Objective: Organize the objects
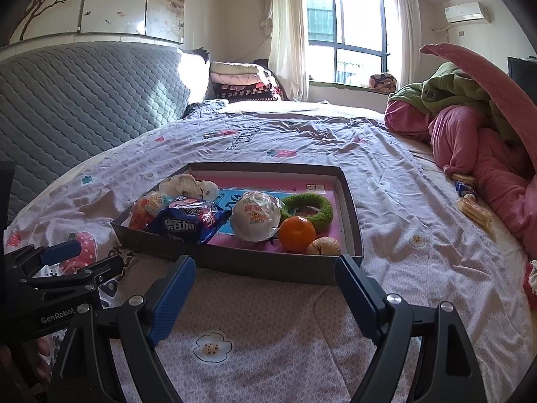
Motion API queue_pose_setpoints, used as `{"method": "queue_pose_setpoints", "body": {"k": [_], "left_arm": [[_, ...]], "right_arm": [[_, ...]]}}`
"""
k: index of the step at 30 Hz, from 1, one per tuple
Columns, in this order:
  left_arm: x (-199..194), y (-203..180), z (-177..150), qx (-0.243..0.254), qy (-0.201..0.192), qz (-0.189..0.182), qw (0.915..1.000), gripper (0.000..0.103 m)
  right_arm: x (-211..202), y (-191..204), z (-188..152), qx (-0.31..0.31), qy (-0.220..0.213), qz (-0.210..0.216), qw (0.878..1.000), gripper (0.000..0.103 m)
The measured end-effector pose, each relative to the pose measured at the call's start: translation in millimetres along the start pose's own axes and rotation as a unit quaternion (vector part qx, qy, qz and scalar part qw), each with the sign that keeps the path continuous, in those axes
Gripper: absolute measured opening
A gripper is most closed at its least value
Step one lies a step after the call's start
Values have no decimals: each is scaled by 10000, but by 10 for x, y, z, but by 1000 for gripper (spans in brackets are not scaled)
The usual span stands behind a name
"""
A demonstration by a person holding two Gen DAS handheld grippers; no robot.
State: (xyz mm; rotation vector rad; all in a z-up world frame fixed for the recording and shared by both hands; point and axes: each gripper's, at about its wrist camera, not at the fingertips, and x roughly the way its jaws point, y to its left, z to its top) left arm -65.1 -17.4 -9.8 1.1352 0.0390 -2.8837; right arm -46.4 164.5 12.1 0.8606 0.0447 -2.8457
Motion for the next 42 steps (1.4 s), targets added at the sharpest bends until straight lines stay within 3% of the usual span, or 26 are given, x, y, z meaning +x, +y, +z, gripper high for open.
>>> {"method": "queue_pose_setpoints", "body": {"k": [6, 27, 42], "left_arm": [[-19, -31, -54, 5, 16, -129, 9999, 77], [-30, -28, -227, 113, -52, -54, 9999, 77], [23, -48, -337, 153, 140, -81, 9998, 77]], "right_arm": [[-8, 52, -87, -47, 61, -4, 10000, 85], [-45, -11, -293, 68, 132, -60, 9999, 85], [-13, -28, -418, 64, 269, -1, 9996, 85]]}}
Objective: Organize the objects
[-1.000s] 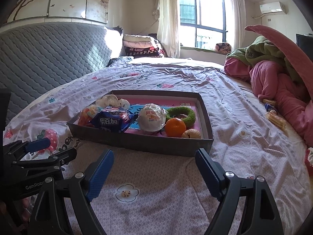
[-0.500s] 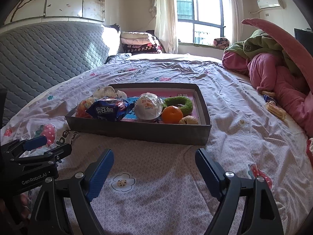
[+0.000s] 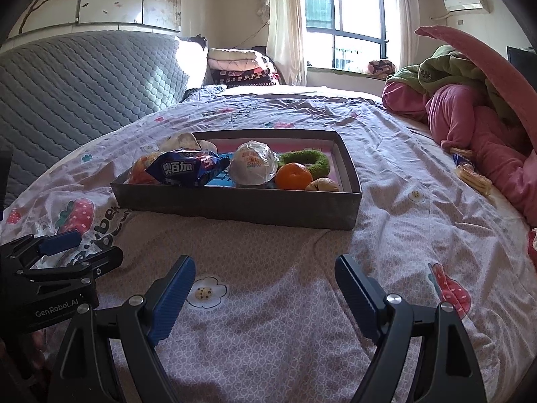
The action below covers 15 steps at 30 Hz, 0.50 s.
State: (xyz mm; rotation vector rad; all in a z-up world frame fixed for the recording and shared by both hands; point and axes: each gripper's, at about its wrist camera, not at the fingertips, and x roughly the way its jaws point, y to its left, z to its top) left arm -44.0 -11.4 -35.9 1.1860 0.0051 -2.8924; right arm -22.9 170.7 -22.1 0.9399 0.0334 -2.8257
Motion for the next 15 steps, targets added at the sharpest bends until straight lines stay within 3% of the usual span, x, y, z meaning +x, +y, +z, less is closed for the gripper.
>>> {"method": "queue_pose_setpoints", "body": {"k": [15], "left_arm": [[-7, 9, 7, -10, -60, 71, 10000, 77]], "right_arm": [[52, -12, -42, 30, 152, -22, 9999, 85]]}}
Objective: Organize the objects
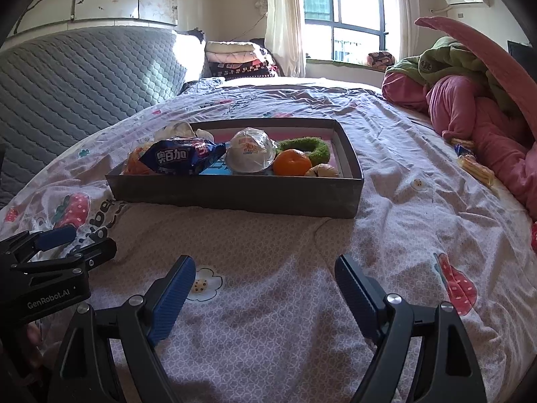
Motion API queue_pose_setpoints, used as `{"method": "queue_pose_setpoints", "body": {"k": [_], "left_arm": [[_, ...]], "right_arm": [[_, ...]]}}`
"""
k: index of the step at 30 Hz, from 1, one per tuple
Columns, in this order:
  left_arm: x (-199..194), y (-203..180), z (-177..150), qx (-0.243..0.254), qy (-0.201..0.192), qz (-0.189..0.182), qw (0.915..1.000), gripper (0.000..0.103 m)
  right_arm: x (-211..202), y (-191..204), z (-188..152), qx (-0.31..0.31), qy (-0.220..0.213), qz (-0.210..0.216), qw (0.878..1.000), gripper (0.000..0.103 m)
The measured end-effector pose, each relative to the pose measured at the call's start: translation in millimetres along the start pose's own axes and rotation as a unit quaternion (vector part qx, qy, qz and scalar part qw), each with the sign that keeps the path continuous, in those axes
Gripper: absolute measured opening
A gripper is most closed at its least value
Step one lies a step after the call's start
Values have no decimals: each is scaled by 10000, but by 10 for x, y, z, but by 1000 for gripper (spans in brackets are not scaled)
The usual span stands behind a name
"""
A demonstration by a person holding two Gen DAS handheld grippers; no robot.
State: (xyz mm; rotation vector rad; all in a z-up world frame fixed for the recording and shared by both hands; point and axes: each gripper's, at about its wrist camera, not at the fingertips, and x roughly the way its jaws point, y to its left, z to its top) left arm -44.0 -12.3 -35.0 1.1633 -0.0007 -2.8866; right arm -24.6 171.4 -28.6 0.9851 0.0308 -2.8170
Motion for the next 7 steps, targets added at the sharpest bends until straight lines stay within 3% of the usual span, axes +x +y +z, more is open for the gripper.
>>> {"method": "queue_pose_setpoints", "body": {"k": [7], "left_arm": [[-17, -12, -6, 27, -47, -160, 9999, 77]], "right_arm": [[3, 6, -3, -22, 12, 7, 10000, 85]]}}
